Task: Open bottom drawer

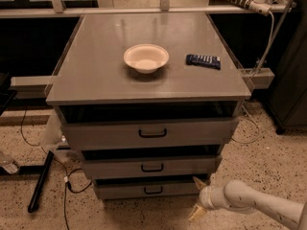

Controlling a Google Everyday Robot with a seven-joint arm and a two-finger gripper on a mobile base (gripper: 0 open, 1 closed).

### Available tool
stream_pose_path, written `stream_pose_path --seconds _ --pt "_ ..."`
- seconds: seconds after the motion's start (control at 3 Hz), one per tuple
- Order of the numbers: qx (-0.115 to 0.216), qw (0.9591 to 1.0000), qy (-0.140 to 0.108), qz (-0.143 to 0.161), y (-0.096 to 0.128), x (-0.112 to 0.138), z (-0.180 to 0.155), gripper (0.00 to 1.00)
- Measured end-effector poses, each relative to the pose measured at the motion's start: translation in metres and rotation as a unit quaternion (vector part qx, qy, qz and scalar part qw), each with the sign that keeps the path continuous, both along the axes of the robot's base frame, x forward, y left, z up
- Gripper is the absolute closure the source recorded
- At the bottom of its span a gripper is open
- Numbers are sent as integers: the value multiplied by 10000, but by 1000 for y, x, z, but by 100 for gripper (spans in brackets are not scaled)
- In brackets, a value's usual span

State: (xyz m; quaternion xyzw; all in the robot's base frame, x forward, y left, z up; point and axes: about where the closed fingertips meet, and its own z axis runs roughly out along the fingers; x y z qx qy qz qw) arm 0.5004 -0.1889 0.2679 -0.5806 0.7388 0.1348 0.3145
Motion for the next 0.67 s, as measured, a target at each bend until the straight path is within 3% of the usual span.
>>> stream_pose_path --seconds 0.33,0.67 --pt "21 9996 -266 121 5 14 -7 0" --pt "-10 9964 -665 523 22 35 -20 0"
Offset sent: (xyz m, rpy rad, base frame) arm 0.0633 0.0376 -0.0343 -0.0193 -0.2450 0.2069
